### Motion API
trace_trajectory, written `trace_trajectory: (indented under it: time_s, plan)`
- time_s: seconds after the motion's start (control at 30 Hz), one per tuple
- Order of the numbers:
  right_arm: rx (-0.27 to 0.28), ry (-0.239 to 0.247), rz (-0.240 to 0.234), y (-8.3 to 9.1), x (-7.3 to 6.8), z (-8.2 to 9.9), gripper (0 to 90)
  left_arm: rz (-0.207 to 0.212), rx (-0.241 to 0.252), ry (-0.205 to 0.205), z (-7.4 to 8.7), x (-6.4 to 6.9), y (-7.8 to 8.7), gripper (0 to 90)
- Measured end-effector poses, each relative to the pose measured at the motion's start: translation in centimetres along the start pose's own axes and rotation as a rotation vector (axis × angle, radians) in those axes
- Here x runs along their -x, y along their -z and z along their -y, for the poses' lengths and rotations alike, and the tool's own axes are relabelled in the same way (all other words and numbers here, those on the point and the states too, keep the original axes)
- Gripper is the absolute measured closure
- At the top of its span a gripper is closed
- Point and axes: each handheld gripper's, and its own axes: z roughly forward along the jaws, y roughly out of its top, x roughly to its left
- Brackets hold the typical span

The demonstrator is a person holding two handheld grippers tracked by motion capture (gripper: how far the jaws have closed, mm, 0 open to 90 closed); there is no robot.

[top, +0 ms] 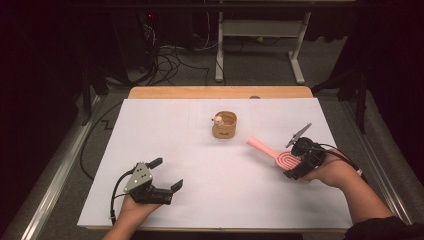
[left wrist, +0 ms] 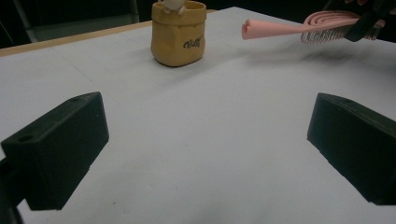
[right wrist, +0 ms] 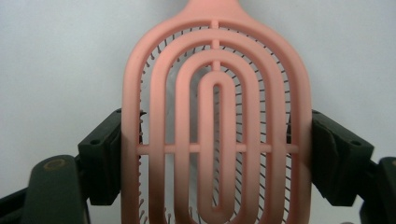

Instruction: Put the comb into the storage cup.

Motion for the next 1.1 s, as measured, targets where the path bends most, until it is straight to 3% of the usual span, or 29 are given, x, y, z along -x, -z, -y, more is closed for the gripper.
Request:
trace_trajectory:
  time_s: [0.47, 1.1]
  plan:
    - [0.016, 0.036, -0.002, 0.6, -1.7, 0.4, 20.9, -0.001, 0.003, -0.003, -0.1, 0.1, 0.0, 0.0]
    - [0.014, 0.104, -0.009, 0.2, -3.9, -1.5, 20.9, -0.027, 0.015, -0.018, 0.0, -0.1, 0.2, 0.0]
